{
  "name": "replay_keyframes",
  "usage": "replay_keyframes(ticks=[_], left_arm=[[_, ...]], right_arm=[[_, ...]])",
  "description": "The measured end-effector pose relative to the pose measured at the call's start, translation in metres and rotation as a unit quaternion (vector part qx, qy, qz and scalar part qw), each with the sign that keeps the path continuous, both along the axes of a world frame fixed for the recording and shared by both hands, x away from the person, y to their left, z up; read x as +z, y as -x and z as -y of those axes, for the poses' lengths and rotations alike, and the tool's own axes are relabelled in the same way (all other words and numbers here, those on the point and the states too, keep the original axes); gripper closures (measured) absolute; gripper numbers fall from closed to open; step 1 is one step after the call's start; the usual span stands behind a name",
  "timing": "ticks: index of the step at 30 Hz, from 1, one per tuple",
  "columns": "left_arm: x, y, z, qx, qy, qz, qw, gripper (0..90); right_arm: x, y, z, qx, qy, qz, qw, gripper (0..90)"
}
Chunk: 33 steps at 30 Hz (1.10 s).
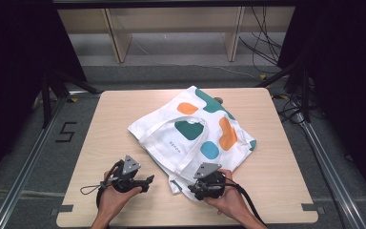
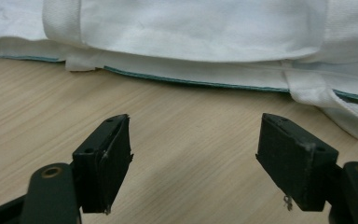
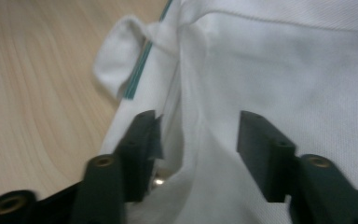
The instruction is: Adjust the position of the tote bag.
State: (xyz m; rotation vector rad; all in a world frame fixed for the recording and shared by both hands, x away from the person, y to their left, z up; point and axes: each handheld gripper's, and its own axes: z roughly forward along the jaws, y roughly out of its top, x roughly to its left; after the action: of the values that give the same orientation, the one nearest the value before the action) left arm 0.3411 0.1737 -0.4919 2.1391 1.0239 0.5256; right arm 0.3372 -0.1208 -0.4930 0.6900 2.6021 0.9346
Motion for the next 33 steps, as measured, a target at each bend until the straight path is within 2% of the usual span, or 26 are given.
replay_keyframes(ticks=[1,2,3,4,5,6,7,9,10,12,14,18,19,21,23,24,26,27,28,29,33], left_arm=[[0.0,-0.001,-0.002,0.008,0.007,-0.007,0.9999,24.1],[0.0,-0.001,-0.002,0.008,0.007,-0.007,0.9999,23.7],[0.0,-0.002,-0.004,0.002,0.008,-0.006,0.9999,23.7],[0.0,-0.002,-0.004,0.008,0.008,-0.007,0.9999,23.6],[-0.001,-0.002,-0.005,0.012,0.02,-0.007,0.9997,23.5],[0.0,-0.002,-0.006,0.016,0.01,-0.01,0.9998,23.3],[0.0,-0.003,-0.008,0.011,0.011,-0.004,0.9999,23.3],[0.001,-0.003,-0.009,0.014,0.01,-0.01,0.9998,23.3],[-0.001,-0.002,-0.008,0.025,0.024,-0.001,0.9994,23.0],[0.001,-0.002,-0.01,0.022,0.012,-0.001,0.9997,22.6],[0.001,-0.002,-0.01,0.023,0.014,0.0,0.9996,22.5],[0.002,-0.002,-0.011,0.022,0.008,0.0,0.9997,22.4],[0.002,-0.002,-0.011,0.022,0.008,0.0,0.9997,22.4],[0.002,-0.002,-0.01,0.02,0.011,0.001,0.9997,22.2],[0.001,-0.002,-0.009,0.022,0.018,0.004,0.9996,22.2],[0.0,-0.001,-0.007,0.019,0.021,-0.003,0.9996,22.2],[-0.001,0.0,-0.002,0.023,0.018,0.003,0.9996,22.2],[0.0,0.0,-0.002,0.008,0.001,0.005,1.0,22.2],[-0.001,0.001,0.0,0.012,-0.003,0.001,0.9999,22.2],[-0.001,0.0,0.0,0.006,-0.018,0.002,0.9998,22.2],[-0.003,-0.003,0.002,0.008,-0.032,0.007,0.9994,22.6]], right_arm=[[-0.003,0.001,0.002,0.007,0.017,0.005,0.9998,63.2],[-0.003,0.001,0.002,0.007,0.017,0.005,0.9998,63.2],[-0.005,0.003,0.006,0.018,0.035,0.006,0.9992,70.3],[-0.005,0.004,0.007,0.019,0.029,0.002,0.9994,72.9],[-0.004,0.006,0.01,0.005,0.034,-0.005,0.9994,75.1],[-0.003,0.007,0.015,0.008,0.045,-0.005,0.9989,77.2],[-0.003,0.006,0.019,0.016,0.052,-0.003,0.9985,78.7],[-0.003,0.007,0.022,0.023,0.052,-0.001,0.9984,80.0],[-0.002,0.009,0.033,0.026,0.056,0.0,0.9981,82.6],[-0.001,0.01,0.043,0.024,0.06,0.007,0.9979,83.9],[0.0,0.011,0.057,0.016,0.063,0.012,0.9979,84.1],[0.004,0.014,0.087,-0.019,0.047,0.014,0.9986,83.8],[0.005,0.016,0.095,-0.039,0.042,0.011,0.9983,83.4],[0.009,0.016,0.111,-0.055,0.036,0.009,0.9978,83.0],[0.01,0.016,0.118,-0.059,0.035,0.01,0.9976,83.1],[0.01,0.016,0.123,-0.067,0.036,0.015,0.997,83.2],[0.011,0.016,0.135,-0.078,0.035,0.022,0.9961,83.4],[0.012,0.016,0.14,-0.082,0.031,0.023,0.9959,83.5],[0.013,0.016,0.143,-0.085,0.029,0.025,0.9957,83.6],[0.014,0.016,0.145,-0.087,0.03,0.028,0.9953,83.8],[0.012,0.013,0.156,-0.095,0.036,0.031,0.9943,85.5]])
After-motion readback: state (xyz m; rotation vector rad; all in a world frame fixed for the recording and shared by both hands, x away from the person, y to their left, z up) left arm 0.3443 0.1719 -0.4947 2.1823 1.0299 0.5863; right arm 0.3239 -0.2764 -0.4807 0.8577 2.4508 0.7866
